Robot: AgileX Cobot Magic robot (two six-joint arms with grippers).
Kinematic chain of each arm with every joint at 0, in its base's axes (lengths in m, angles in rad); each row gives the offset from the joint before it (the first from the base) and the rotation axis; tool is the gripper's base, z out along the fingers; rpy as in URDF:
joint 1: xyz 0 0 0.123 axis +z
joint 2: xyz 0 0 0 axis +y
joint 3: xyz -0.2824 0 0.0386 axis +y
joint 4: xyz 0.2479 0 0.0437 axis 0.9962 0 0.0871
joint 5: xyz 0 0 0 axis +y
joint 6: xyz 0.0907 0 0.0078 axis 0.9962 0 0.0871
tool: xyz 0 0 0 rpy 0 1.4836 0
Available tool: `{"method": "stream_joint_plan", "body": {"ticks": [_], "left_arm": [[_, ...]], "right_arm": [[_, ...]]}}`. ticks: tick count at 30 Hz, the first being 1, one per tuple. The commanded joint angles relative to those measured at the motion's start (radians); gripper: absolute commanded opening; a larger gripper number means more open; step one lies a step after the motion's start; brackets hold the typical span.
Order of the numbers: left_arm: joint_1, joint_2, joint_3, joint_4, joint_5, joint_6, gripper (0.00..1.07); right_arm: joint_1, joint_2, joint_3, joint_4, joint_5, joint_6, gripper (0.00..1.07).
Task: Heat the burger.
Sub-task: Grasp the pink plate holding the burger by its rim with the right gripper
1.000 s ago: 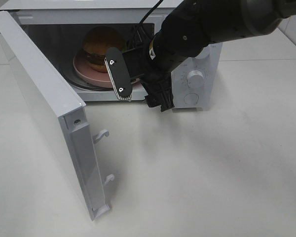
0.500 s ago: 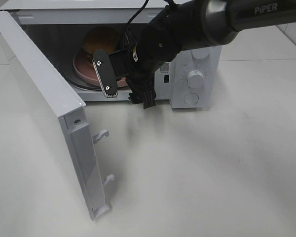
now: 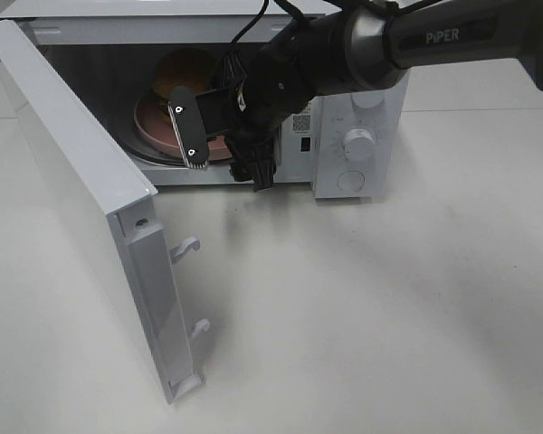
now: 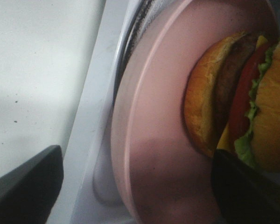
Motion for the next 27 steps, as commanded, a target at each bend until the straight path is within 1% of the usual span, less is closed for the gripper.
{"method": "stream_joint_plan", "body": {"ticks": [1, 3, 5, 8, 11, 12, 13, 14, 15, 16, 17, 18, 19, 21, 22, 23, 24, 25, 27], "left_arm": [[0.005, -0.018, 0.002, 0.002, -0.007, -0.002, 1.0], [0.005, -0.018, 0.002, 0.002, -0.007, -0.002, 1.0], [0.005, -0.018, 0.002, 0.004, -0.007, -0.002, 1.0], [0.005, -0.018, 0.002, 0.004, -0.007, -0.002, 1.0], [0.005, -0.018, 0.002, 0.004, -0.007, -0.002, 1.0], [0.005, -0.018, 0.002, 0.004, -0.007, -0.002, 1.0], [0.005, -0.018, 0.002, 0.022, -0.007, -0.002, 1.0], [0.005, -0.018, 0.002, 0.022, -0.007, -0.002, 1.0], [0.005, -0.018, 0.002, 0.026, -0.007, -0.002, 1.0], [0.005, -0.018, 0.002, 0.026, -0.007, -0.002, 1.0], [0.005, -0.018, 0.002, 0.026, -0.007, -0.002, 1.0], [0.005, -0.018, 0.002, 0.026, -0.007, -0.002, 1.0], [0.005, -0.018, 0.002, 0.026, -0.007, -0.002, 1.0], [0.005, -0.018, 0.002, 0.026, -0.007, -0.002, 1.0], [0.005, -0.018, 0.002, 0.026, -0.007, -0.002, 1.0], [0.005, -0.018, 0.002, 0.026, -0.007, -0.002, 1.0], [0.005, -0.018, 0.002, 0.026, -0.007, -0.002, 1.0], [0.005, -0.018, 0.002, 0.026, -0.007, -0.002, 1.0], [0.005, -0.018, 0.002, 0.026, -0.007, -0.002, 1.0]], "right_arm": [[-0.012, 0.024, -0.034, 0.002, -0.004, 0.009, 0.83], [-0.012, 0.033, -0.041, 0.001, -0.002, 0.009, 0.83], [-0.021, 0.059, -0.07, 0.005, -0.004, 0.009, 0.82], [-0.021, 0.065, -0.075, 0.005, -0.004, 0.009, 0.82], [-0.021, 0.076, -0.082, 0.01, -0.003, 0.009, 0.79], [-0.021, 0.077, -0.082, 0.025, -0.005, 0.009, 0.73], [-0.021, 0.077, -0.082, 0.031, -0.005, 0.009, 0.65], [-0.021, 0.077, -0.082, 0.031, -0.005, 0.009, 0.65], [-0.021, 0.077, -0.082, 0.031, -0.005, 0.009, 0.6], [-0.021, 0.077, -0.082, 0.031, -0.003, 0.009, 0.49], [-0.021, 0.077, -0.082, 0.031, -0.003, 0.009, 0.49], [-0.021, 0.077, -0.082, 0.031, -0.003, 0.009, 0.43], [-0.021, 0.077, -0.082, 0.031, -0.003, 0.009, 0.43], [-0.011, 0.077, -0.082, 0.031, 0.0, 0.009, 0.18], [-0.011, 0.077, -0.082, 0.031, 0.0, 0.009, 0.18], [-0.01, 0.077, -0.082, 0.031, 0.0, 0.009, 0.12], [-0.01, 0.077, -0.082, 0.031, 0.0, 0.009, 0.12], [-0.003, 0.077, -0.082, 0.031, 0.003, 0.009, 0.02], [0.003, 0.077, -0.082, 0.032, 0.008, 0.009, 0.0]]}}
